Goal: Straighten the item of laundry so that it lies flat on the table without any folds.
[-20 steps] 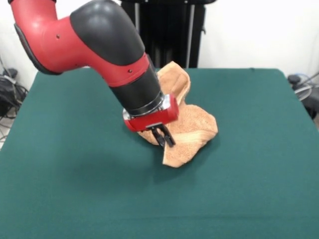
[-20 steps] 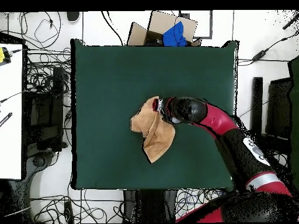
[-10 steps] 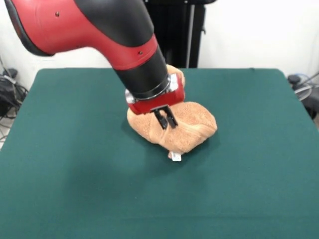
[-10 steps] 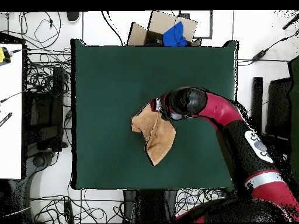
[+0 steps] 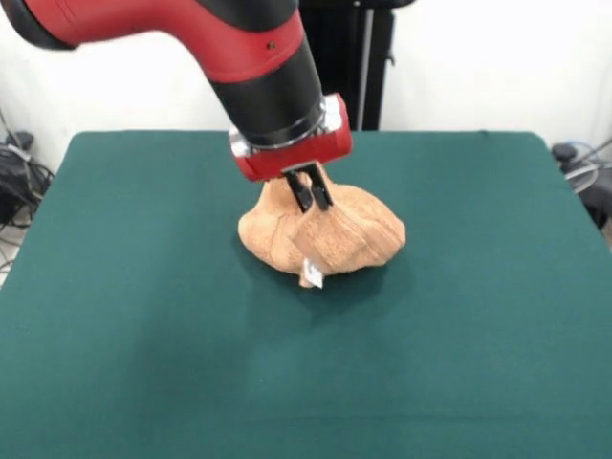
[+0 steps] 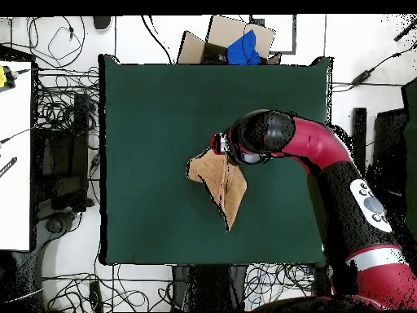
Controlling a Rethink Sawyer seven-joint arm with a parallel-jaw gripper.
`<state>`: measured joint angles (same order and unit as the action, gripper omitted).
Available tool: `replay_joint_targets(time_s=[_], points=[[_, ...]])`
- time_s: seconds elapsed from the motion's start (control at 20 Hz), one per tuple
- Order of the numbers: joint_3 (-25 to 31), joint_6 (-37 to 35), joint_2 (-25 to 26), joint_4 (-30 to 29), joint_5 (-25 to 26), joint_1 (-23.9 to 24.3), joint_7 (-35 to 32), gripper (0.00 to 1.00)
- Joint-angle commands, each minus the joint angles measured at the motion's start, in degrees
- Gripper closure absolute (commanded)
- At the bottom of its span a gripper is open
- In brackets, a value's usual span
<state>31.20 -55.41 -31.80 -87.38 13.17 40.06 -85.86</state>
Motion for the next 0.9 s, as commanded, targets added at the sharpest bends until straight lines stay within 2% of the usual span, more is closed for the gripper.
replay_joint_targets(time_s=[0.05, 0.3, 0.5, 0.9], points=[[-1.9, -8.8, -5.3, 0.7, -1.9, -0.6, -3.4, 1.00], [-1.2, -13.9, -9.1, -0.4, -3.3, 0.1, -2.5, 1.00], [-0.3, -16.5, -14.2, -4.2, -4.0, 1.3, -0.1, 1.00], [1.2, -24.8, -21.1, -5.5, -5.1, 2.9, 3.3, 1.00]])
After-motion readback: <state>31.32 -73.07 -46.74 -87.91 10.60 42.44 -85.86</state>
